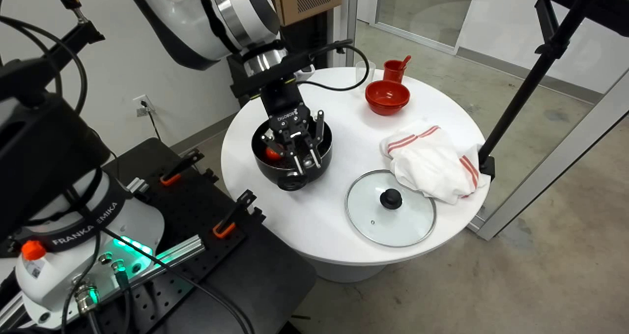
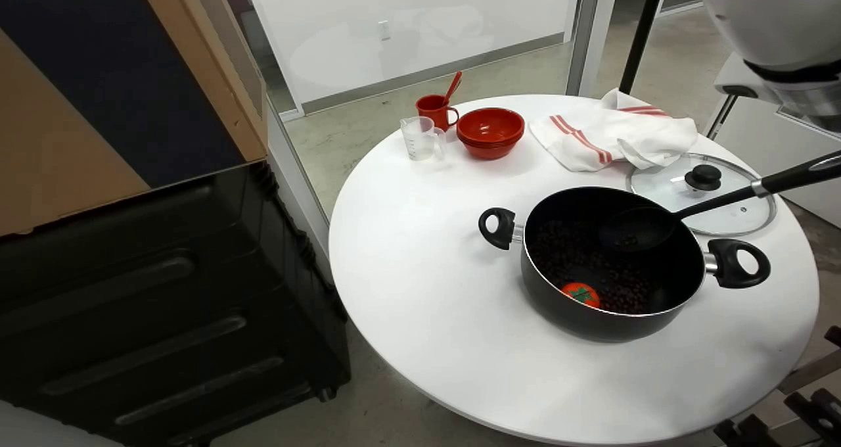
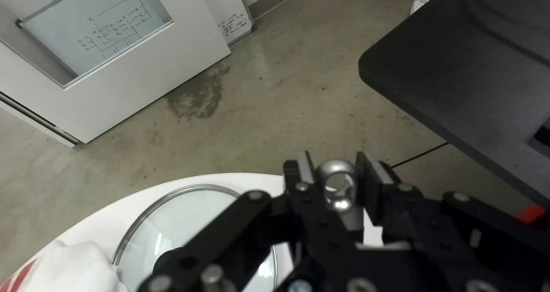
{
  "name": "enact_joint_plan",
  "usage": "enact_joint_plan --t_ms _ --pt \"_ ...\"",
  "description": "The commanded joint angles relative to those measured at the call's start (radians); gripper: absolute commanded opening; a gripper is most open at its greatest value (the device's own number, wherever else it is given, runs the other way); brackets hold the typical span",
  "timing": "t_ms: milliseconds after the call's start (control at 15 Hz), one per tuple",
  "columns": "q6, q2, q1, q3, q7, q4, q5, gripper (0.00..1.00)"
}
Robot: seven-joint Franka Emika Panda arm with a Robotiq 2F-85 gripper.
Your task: Stir the content in the pot with the spoon
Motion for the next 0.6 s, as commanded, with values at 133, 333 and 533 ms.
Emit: enact_joint_plan --t_ms 133,333,533 --pt "-0.039 0.000 0.000 0.000 -0.048 -0.036 -0.004 0.07" --pt "-0.024 -0.001 0.000 0.000 -0.064 -0.085 -0.029 0.07" --pt "0.001 -0.012 0.004 0.007 -0.056 -0.137 -0.055 0.07"
